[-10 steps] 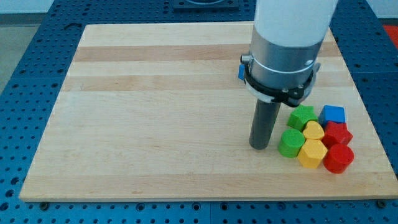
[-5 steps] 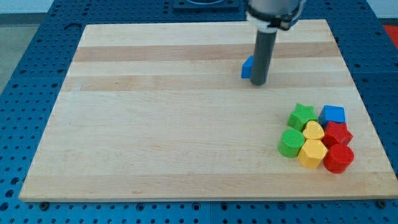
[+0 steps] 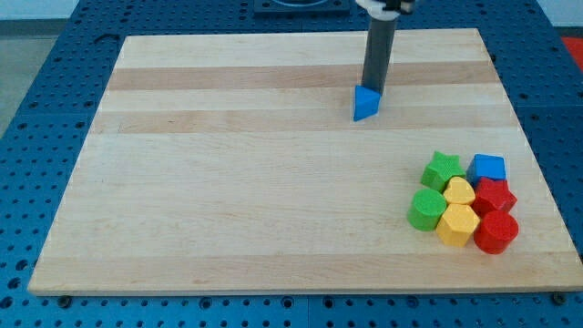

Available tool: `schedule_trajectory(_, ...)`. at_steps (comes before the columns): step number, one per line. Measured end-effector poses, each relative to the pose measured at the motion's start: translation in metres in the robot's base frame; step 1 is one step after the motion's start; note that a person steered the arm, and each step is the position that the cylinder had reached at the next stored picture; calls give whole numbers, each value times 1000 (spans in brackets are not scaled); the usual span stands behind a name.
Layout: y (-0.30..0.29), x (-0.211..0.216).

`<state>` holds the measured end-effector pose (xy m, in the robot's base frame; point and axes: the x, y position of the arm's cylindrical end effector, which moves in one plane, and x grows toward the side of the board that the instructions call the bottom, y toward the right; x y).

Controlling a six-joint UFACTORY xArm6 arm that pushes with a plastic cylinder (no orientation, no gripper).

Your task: Slide the blue triangle slightly down

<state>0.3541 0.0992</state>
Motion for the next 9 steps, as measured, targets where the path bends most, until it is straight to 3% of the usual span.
schedule_trajectory(1,0,23)
schedule_trajectory(3,-4,-10)
schedule_trajectory(4,-11,2)
schedule_trajectory(6,-11,83)
schedule_trajectory(7,-11,82)
schedule_trajectory(8,-13,52)
schedule_trajectory(9,-40,50)
